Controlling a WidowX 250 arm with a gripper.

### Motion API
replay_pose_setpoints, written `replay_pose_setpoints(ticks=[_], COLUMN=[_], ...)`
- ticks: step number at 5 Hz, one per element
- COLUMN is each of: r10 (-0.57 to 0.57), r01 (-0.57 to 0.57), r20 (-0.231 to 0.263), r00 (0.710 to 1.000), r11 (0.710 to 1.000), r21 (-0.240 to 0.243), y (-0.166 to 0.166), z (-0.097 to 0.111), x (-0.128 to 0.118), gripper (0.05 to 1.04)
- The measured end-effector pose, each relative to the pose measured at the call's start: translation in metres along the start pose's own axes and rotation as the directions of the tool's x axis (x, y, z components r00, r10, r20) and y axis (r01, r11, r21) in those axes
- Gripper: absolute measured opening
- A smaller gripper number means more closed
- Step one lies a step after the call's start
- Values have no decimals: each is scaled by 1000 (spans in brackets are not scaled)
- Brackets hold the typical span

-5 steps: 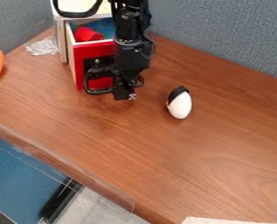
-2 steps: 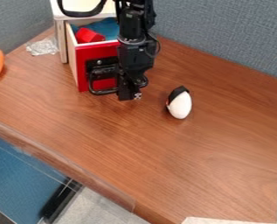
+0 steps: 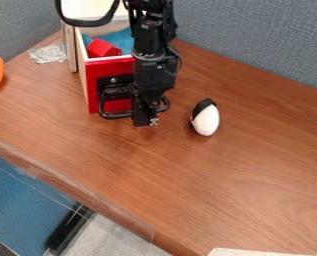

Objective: Open the drawer

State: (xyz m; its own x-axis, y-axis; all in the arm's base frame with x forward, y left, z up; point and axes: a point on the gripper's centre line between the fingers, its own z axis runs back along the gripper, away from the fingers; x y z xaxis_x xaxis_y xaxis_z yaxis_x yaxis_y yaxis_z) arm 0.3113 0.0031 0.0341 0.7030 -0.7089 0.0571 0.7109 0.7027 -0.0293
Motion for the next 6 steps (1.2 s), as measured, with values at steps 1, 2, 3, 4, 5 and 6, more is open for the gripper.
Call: replay_pose_setpoints(ticks=[1,2,3,4,5,6], r10=[-15,-22,-34,-51,-57,-42], r01=[15,22,34,50,57,42], r20=[1,-5,-27,8,38,39], r00=[1000,1000,999,999,998,998], r11=[1000,1000,999,999,998,999], r21=[-5,-8,5,8,6,-2], y=[-5,-6,-8,-12,-9,0], z=[2,2,4,21,45,72], x=[-4,-5,-6,-3,-8,-20], gripper=[129,175,398,709,975,1003])
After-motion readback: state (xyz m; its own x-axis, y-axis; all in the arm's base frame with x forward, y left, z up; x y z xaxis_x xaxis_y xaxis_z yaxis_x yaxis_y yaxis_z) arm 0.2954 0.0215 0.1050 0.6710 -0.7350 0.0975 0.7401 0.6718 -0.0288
